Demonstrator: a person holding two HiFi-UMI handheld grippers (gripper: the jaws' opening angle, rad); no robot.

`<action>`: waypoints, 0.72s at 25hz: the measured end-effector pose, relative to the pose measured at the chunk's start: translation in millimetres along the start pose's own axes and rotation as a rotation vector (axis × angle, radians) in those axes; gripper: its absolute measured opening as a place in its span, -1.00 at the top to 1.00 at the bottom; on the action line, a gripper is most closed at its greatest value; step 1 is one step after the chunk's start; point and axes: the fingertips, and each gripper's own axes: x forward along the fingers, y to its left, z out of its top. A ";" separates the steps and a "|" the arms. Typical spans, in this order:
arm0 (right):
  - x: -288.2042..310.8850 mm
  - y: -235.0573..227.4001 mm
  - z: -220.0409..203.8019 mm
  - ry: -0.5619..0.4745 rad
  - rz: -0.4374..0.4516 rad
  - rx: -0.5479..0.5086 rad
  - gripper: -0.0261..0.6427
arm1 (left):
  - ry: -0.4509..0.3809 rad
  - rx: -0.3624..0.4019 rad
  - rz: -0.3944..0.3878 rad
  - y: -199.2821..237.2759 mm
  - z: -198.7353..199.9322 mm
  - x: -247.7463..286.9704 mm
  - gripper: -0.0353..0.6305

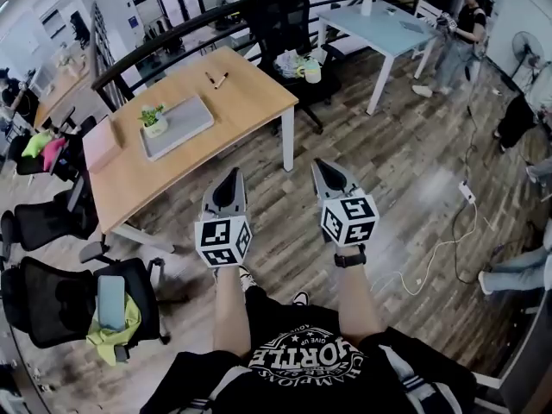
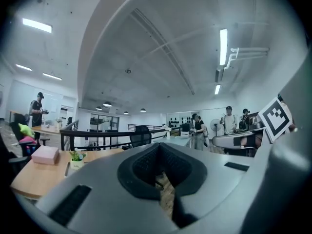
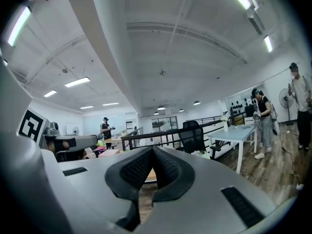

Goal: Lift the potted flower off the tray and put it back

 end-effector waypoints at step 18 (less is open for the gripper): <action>121.6 134.7 -3.4 0.036 0.279 -0.018 0.86 | 0.022 0.000 0.262 148.8 -3.1 -50.3 0.84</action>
